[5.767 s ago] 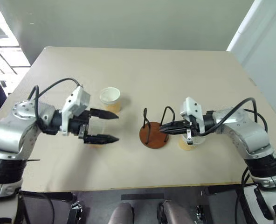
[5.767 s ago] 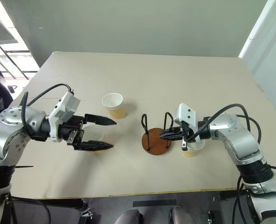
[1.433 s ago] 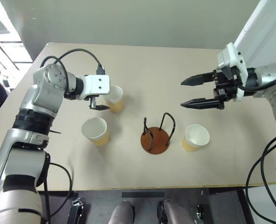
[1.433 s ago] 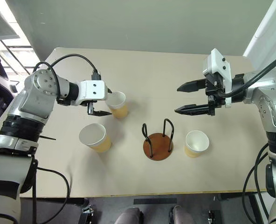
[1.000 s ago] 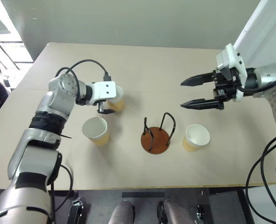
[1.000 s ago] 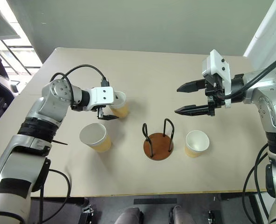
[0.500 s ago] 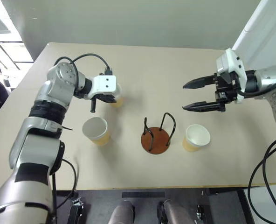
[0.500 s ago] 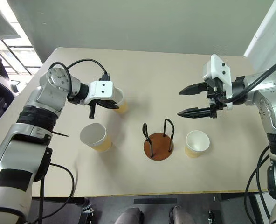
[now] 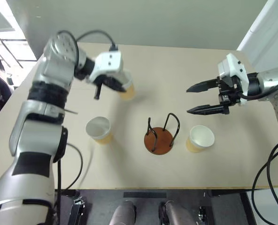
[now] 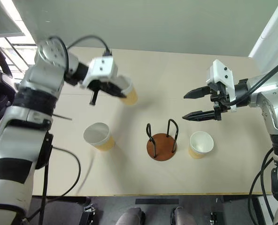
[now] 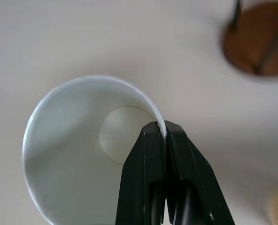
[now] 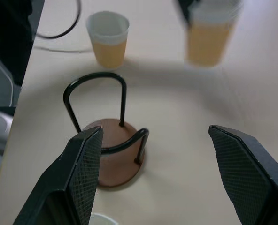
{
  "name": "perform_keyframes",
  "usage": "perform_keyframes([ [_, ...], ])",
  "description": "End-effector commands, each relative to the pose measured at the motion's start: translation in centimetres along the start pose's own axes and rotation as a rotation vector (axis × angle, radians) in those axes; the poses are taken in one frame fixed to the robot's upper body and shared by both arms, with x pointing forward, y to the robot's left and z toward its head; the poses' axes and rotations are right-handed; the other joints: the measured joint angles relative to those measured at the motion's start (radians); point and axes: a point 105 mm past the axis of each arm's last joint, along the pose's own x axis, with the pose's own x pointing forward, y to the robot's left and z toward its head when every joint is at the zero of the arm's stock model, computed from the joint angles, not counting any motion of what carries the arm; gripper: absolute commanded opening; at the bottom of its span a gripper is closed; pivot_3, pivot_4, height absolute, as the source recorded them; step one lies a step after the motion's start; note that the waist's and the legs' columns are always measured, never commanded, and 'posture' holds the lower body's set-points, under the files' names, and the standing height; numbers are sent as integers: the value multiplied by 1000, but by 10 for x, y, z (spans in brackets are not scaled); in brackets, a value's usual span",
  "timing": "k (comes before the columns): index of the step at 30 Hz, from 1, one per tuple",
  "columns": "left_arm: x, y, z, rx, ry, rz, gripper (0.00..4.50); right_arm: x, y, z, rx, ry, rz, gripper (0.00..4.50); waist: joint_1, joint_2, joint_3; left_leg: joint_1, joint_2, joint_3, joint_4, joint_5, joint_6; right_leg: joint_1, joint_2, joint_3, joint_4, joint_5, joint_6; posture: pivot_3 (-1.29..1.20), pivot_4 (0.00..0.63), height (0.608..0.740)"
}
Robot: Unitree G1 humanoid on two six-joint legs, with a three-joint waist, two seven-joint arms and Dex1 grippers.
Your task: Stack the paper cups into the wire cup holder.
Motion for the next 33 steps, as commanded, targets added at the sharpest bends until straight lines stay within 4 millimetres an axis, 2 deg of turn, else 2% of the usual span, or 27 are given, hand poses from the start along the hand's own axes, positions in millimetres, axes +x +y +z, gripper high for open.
perform_keyframes([
  [1,-3,7,37,37,-114,-26,35,-11,1,3,-24,13,-18,3636,0,0,0,0,0,0,0,0,0,0,0,0,0,0,0,0,150,740],
  [4,3,9,62,77,-179,-52,35,-11,4,1,-23,18,-15,3636,0,0,0,-2,0,0,2,-1,2,0,0,0,0,1,1,0,150,740],
  [8,11,0,91,118,-274,-118,35,-11,12,2,-17,16,-9,3636,-1,0,0,-5,0,1,5,-1,2,-2,0,0,0,1,2,0,150,740],
  [14,13,-13,116,123,-369,-202,35,-9,20,3,-7,5,-10,3636,0,0,0,-6,0,2,9,-2,3,-2,0,0,0,3,5,0,150,740],
  [25,7,-43,122,129,-381,-346,35,1,26,3,4,-30,-26,3636,0,0,0,-5,0,3,15,0,6,-1,0,2,0,9,7,0,150,740],
  [33,2,-63,112,99,-340,-426,35,1,27,3,5,-31,-24,3636,0,0,0,-5,0,2,18,1,7,0,0,2,-1,11,8,0,150,740],
])
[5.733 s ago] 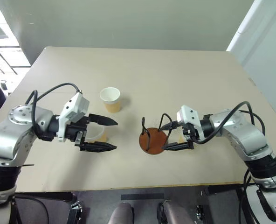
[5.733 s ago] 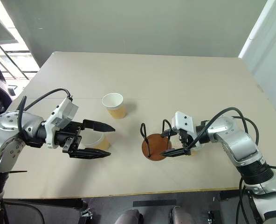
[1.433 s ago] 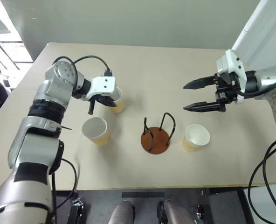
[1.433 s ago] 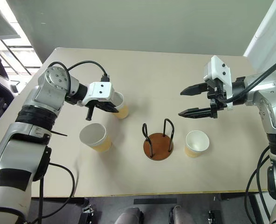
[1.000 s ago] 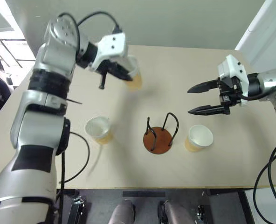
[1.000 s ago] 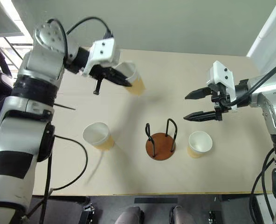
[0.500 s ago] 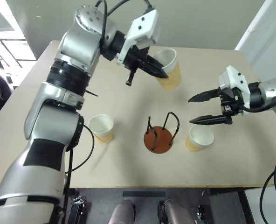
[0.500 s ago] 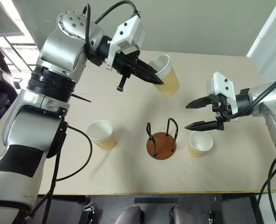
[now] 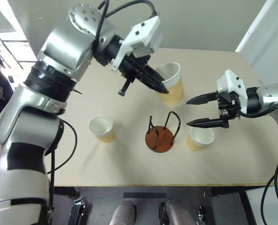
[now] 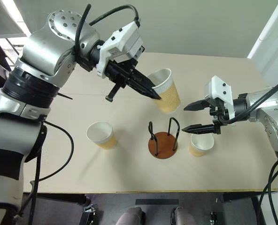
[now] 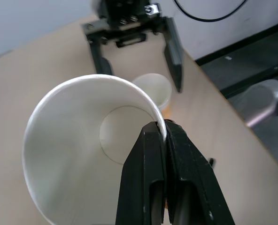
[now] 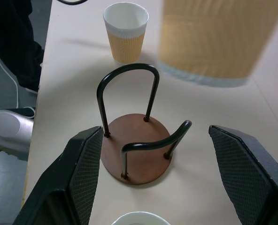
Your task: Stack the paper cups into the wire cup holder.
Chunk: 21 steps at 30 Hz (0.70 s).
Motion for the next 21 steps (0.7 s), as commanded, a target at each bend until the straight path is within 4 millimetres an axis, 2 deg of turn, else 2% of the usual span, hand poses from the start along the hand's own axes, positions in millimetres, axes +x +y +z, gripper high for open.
perform_keyframes([
  [1,1,-13,4,2,-3,-73,35,-6,0,10,-42,-21,-18,3636,0,0,0,0,0,0,0,0,0,0,0,0,0,0,0,0,150,740],
  [8,11,-28,-14,-38,20,-133,35,-3,-1,11,-40,-28,-15,3636,0,0,0,0,0,0,0,1,1,0,0,0,0,1,0,0,150,740],
  [16,19,-23,-30,10,89,-116,35,-2,0,11,-39,-32,-14,3636,0,0,0,0,0,0,1,1,1,1,0,0,0,2,0,0,150,740],
  [21,23,-19,-30,26,84,-110,35,-2,0,11,-39,-35,-19,3636,-1,0,0,0,0,0,1,1,2,1,0,0,0,3,0,0,150,740],
])
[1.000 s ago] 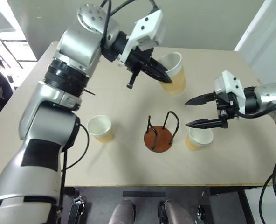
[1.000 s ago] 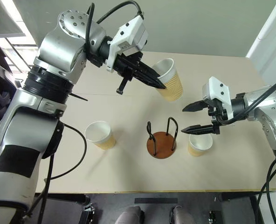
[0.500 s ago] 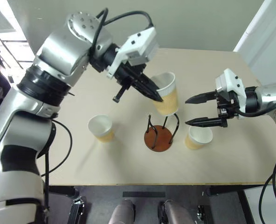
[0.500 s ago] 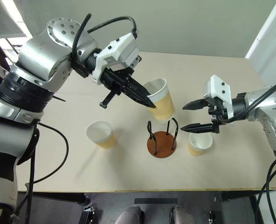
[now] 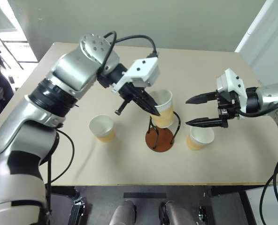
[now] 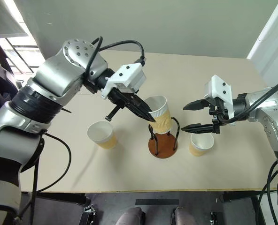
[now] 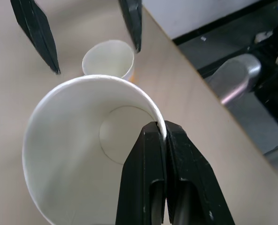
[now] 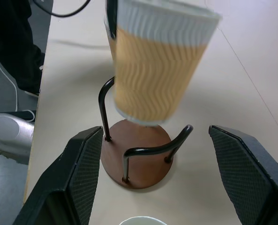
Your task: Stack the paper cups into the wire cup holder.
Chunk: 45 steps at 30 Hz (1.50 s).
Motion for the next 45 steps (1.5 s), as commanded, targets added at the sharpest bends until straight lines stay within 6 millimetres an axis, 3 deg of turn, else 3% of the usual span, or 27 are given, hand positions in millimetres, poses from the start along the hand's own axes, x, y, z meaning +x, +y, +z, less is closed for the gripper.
perform_keyframes([
  [1,-2,-1,9,54,-4,-19,35,-4,1,10,-40,-23,-14,3636,0,0,0,0,0,0,0,0,0,0,0,0,0,0,0,0,150,740],
  [8,1,-2,8,67,10,-35,35,-5,0,9,-35,-21,-20,3636,0,0,0,0,0,0,0,0,0,0,0,0,0,0,0,0,150,740],
  [9,1,-3,8,62,9,-44,218,-5,0,8,-34,-20,-20,3636,0,0,0,0,0,0,0,0,0,0,0,0,0,0,0,0,150,740],
  [12,2,-4,11,57,2,-57,968,-6,1,8,-31,-19,-21,3636,0,0,0,0,0,0,0,0,0,0,0,0,0,0,0,0,150,740],
  [19,2,-2,12,51,-6,-58,3542,-6,0,8,-26,-15,-24,3636,1,0,0,0,0,0,0,0,0,0,0,0,-1,0,0,0,150,740],
  [22,-8,15,22,37,-86,55,4486,-8,-3,6,-39,-3,-49,3636,3,0,0,0,0,0,0,0,0,1,0,0,-1,1,0,0,150,740],
  [25,-27,27,29,-29,-187,175,4486,-13,-1,2,-37,34,-55,3636,3,0,0,0,0,0,0,0,1,1,-1,0,-2,2,1,0,150,740],
  [32,-78,9,32,-182,-353,301,4486,-26,29,-10,4,151,58,3636,-2,1,1,0,-1,1,-7,1,0,1,0,1,-7,2,1,0,150,740],
  [38,-85,-24,17,-270,-323,300,4486,-26,36,-23,-28,227,94,3636,-2,1,1,0,-1,1,-7,2,0,1,0,1,-10,2,2,0,150,740],
  [45,-88,-37,0,-330,-292,375,4486,-21,27,-55,-151,357,114,3636,1,1,1,1,-1,0,-7,5,3,3,0,1,-12,7,3,0,150,740],
])
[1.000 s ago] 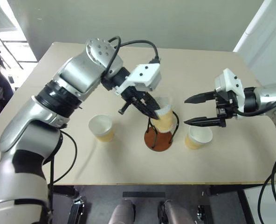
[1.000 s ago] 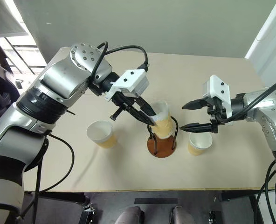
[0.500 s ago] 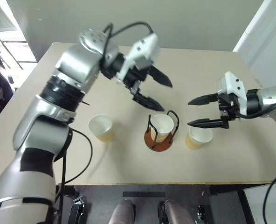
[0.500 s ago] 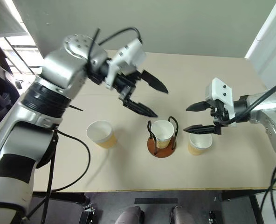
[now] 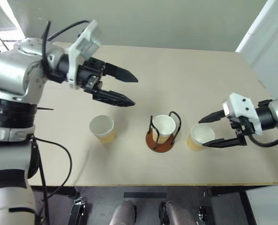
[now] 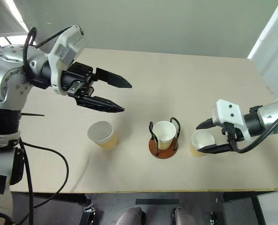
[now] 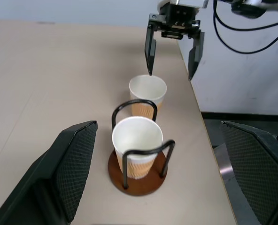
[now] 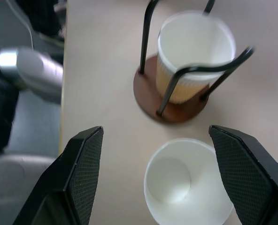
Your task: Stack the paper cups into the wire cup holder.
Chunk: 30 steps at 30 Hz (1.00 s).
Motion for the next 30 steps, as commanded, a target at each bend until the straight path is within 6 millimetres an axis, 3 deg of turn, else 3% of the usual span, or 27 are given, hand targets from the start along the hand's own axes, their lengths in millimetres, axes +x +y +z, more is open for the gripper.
perform_keyframes([
  [1,-8,-4,6,36,-18,53,4486,2,-4,-12,-90,80,0,3636,0,0,0,0,0,0,0,1,0,0,0,0,-1,2,0,0,150,740],
  [14,-18,-2,-9,2,-21,139,4486,30,-13,-46,-221,219,58,3636,-15,0,0,0,0,0,0,9,2,1,0,0,-4,13,-1,0,150,740],
  [17,-20,-1,-13,-3,-13,151,4500,38,-17,-50,-245,231,56,3051,-19,0,0,0,0,0,-1,10,3,1,0,0,-5,15,-2,0,150,740],
  [20,-23,-1,-18,-5,5,162,4500,41,-22,-51,-263,240,50,2064,-21,0,0,0,0,0,-1,11,2,1,0,0,-5,16,-2,0,150,740],
  [26,-33,1,-28,-12,53,190,4500,19,-26,-50,-261,264,53,23,-22,1,0,-1,0,0,-2,11,2,1,0,0,-6,17,-3,0,150,740],
  [30,-41,6,-39,-21,93,210,4500,-7,-38,-38,-281,290,-2,23,-23,3,2,-1,0,0,-2,11,2,1,0,0,-6,17,-3,0,150,740],
])
